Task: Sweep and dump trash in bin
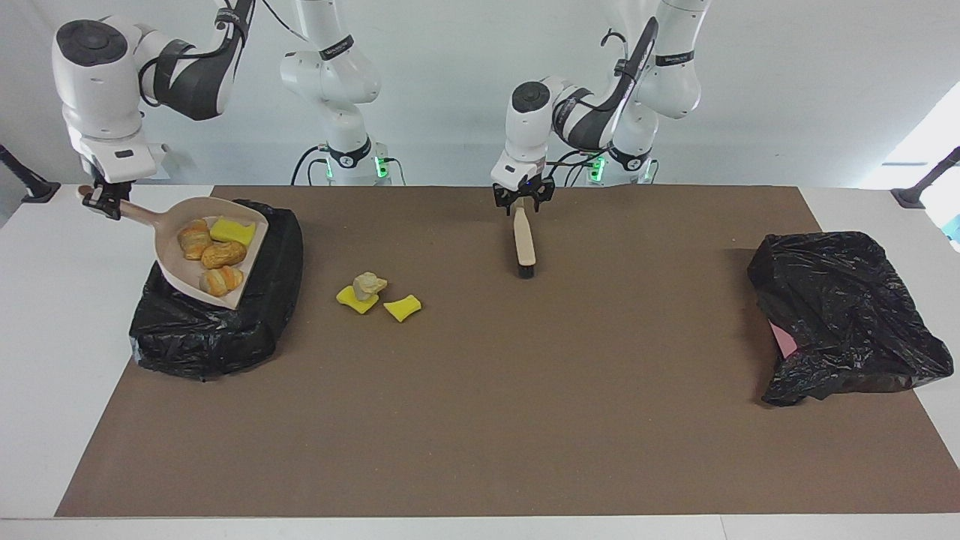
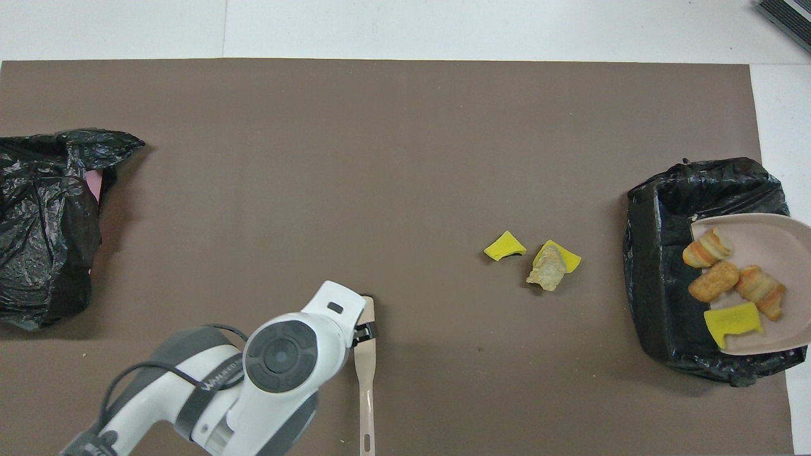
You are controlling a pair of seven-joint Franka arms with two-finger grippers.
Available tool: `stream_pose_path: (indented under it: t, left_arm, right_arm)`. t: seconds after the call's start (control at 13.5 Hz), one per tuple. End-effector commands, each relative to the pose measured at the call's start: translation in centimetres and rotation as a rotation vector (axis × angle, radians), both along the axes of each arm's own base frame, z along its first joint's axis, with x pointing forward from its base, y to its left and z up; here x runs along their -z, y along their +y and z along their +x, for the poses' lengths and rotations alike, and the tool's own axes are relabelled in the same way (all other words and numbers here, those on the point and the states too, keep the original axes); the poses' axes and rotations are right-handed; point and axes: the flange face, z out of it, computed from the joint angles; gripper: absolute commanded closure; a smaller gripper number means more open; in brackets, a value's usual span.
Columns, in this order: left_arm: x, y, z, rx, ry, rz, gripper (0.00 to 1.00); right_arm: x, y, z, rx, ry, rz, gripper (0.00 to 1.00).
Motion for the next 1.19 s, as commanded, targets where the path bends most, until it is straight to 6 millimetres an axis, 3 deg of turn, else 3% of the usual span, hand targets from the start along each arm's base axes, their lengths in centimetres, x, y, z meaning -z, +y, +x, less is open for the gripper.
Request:
stream_pose_path:
  t: [0.0, 0.15, 0.3, 0.52, 0.67, 0.89, 1.11]
  left_arm:
    - [-4.0, 3.9, 5.0, -0.003, -0.003, -0.007, 0.00]
    - [-6.8, 8.4, 9.4, 0.073, -0.003, -0.012, 0.00]
    - [-9.7, 12.9, 13.6, 0.131, -0.050, -0.028, 0.00]
    - [-12.6, 18.1, 17.8, 0.239, -0.051, -0.024, 0.00]
    - [-14.1, 21.0, 19.2, 0.282, -0.083, -0.021, 0.00]
    - [-14.6, 25.9, 19.6, 0.331, -0.076, -0.018, 0.00]
    - [-15.7, 30.0, 19.6, 0.352, -0.069, -0.018, 0.00]
  right_arm:
    - [-0.2, 0.1, -0.2, -0.043, 0.018, -0.036, 1.00]
    - [-0.4, 0.2, -0.5, -0.062, 0.030, -0.081, 1.00]
    - [-0.5, 2.6, 0.4, -0.110, 0.036, -0.133, 1.00]
    - [-0.9, 2.1, 0.4, -0.116, 0.048, -0.192, 1.00]
    - [-3.3, 2.2, -0.9, -0.114, 0.035, -0.209, 1.00]
    - [-6.6, 2.6, -3.7, -0.060, 0.049, -0.222, 1.00]
    - [-9.5, 6.3, -5.6, -0.017, 0.022, -0.215, 1.00]
